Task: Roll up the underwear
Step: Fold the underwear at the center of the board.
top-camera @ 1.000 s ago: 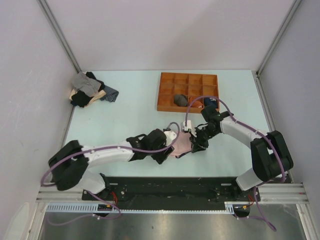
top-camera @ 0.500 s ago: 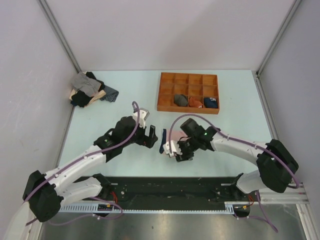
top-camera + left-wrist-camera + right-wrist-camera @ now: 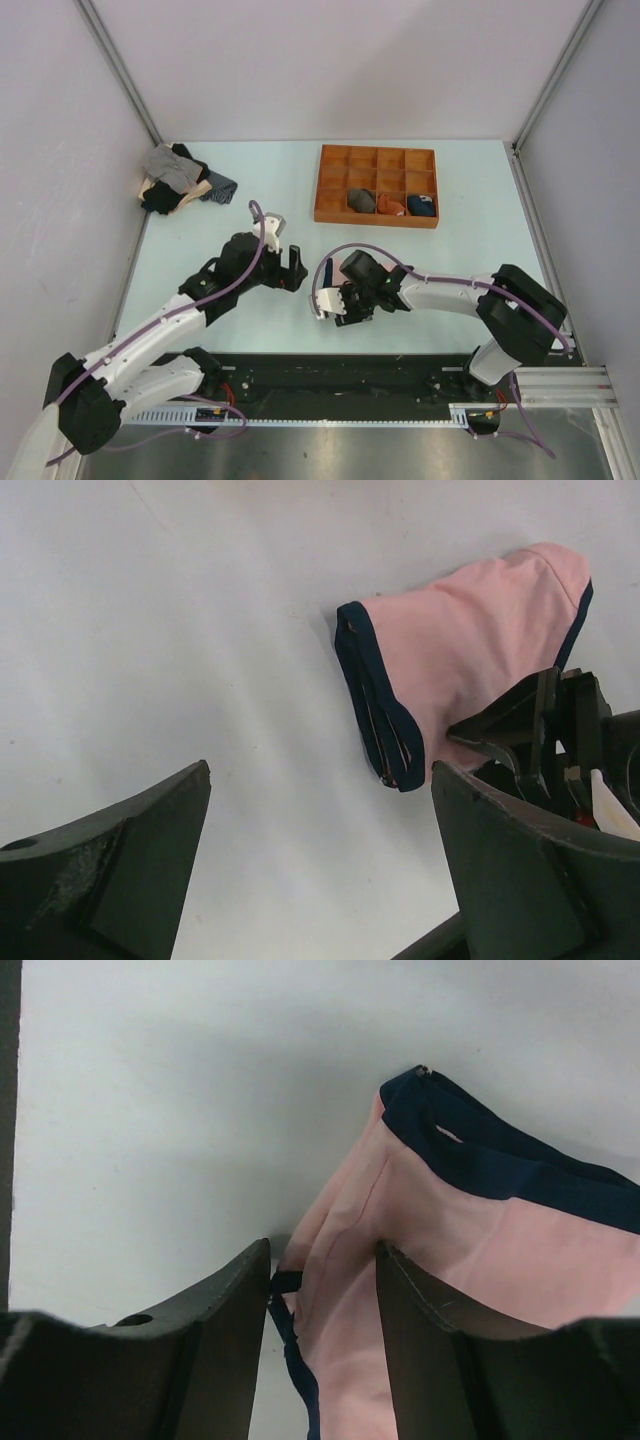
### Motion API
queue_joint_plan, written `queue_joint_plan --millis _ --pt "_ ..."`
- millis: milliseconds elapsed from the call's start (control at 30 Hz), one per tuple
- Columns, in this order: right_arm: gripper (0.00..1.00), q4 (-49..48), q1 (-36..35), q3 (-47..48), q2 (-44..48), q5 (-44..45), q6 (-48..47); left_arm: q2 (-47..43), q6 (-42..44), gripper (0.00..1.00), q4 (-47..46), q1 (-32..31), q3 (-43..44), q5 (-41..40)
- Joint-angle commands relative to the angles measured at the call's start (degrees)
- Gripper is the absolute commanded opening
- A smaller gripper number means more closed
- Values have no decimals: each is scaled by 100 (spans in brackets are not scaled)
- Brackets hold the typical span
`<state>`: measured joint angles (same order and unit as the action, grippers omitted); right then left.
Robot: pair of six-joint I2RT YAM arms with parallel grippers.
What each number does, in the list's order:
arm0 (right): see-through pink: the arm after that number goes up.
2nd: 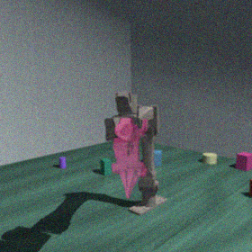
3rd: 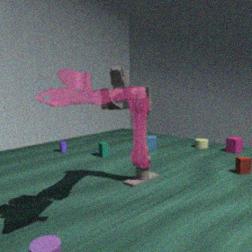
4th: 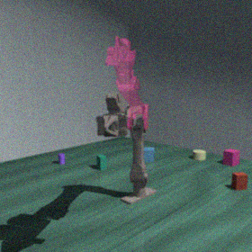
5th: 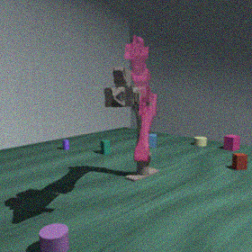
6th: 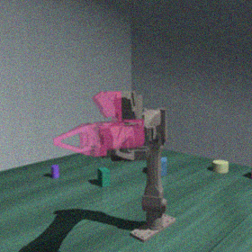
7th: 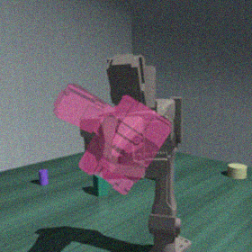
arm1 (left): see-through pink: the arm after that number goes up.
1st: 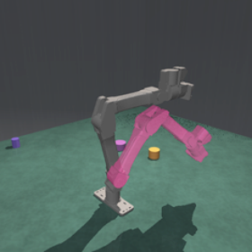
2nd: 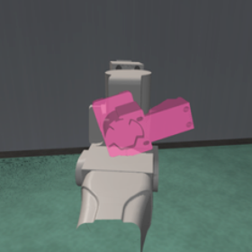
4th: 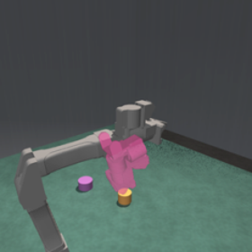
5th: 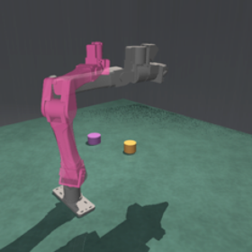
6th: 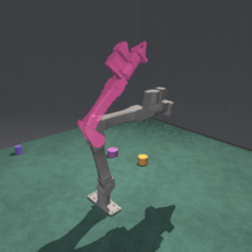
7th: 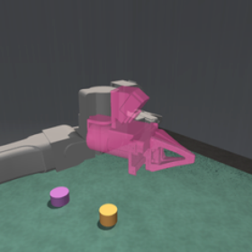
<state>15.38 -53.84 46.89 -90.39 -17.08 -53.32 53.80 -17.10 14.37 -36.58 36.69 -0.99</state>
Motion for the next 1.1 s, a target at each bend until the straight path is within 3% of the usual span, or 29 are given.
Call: queue_joint_plan --millis 0,200,333,567,767,867,1000,1067 --pt "50 -228 -56 -101 -154 389 59 306 -284 95 -417 89 23 345" --pt "30 -255 -12 -154 -426 539 23 1043 -417 90 -962 89 198 793" --pt "0 -62 102 -154 -278 311 -108 1615 -443 85 -1015 89 444 987" --pt "0 1842 208 12 627 -1585 -1083 1985 -329 77 -1103 72 620 1671" --pt "0 2619 137 118 716 -1921 -1268 2090 -398 71 -875 -445 743 1814" --pt "0 2681 304 110 742 -2053 -1304 2029 -705 62 -865 -797 577 1708" --pt "0 2629 410 109 795 -2159 -1295 1950 -1426 31 -1854 -1070 85 2041" --pt "0 2602 418 118 795 -2194 -1277 2116 -1786 26 -2087 -1228 -47 2156"
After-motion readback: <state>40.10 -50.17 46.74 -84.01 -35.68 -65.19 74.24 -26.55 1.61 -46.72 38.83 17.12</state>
